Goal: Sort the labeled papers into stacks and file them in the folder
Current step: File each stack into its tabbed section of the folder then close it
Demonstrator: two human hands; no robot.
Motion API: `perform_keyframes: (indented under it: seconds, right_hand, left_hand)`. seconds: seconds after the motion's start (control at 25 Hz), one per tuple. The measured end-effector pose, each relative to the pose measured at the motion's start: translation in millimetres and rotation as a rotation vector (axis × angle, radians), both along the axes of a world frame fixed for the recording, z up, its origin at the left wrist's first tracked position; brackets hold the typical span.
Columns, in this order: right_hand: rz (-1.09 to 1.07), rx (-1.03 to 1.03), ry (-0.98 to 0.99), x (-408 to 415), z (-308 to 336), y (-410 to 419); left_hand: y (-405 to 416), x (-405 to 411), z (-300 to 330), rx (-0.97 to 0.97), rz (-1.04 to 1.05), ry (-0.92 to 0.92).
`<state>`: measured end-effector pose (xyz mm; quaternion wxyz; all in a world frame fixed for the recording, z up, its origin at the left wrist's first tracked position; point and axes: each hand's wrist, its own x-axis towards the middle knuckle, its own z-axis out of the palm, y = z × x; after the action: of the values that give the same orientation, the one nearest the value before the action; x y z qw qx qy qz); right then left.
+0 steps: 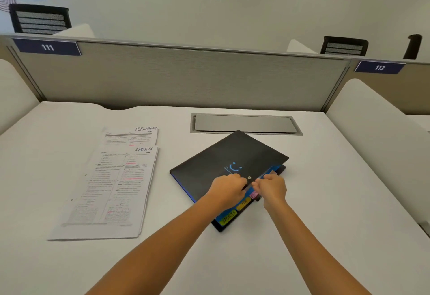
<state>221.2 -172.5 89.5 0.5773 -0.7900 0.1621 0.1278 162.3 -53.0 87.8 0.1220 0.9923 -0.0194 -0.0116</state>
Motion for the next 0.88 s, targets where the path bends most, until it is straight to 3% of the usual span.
perform_keyframes:
  seconds: [0.08, 0.24, 0.36, 0.48, 0.64, 0.88]
  right_hand:
    - [-0.069, -0.004, -0.028, -12, -3, 17]
    - [-0.178, -0.188, -0.345, -33, 11, 39]
    - [-0.007, -0.178, -0.503, -68, 9, 88]
    - [0.235, -0.123, -0.366, -105, -7, 136]
    - [0.459, -0.118, -0.082, -155, -27, 178]
    - [0.467, -0.164, -0.084, -201, -40, 217]
  left_hand:
    - [19, -19, -13, -0.057, -0.02, 0.01]
    - [66, -62, -27, -0.203, 0.037, -0.134]
    - [144, -116, -43, -0.274, 0.258, -0.214]
    - [218, -175, -60, -0.212, 0.509, -0.209]
    - [257, -222, -80, 0.031, 0.496, -0.052]
    - [249, -224, -89, 0.027, 0.531, -0.049]
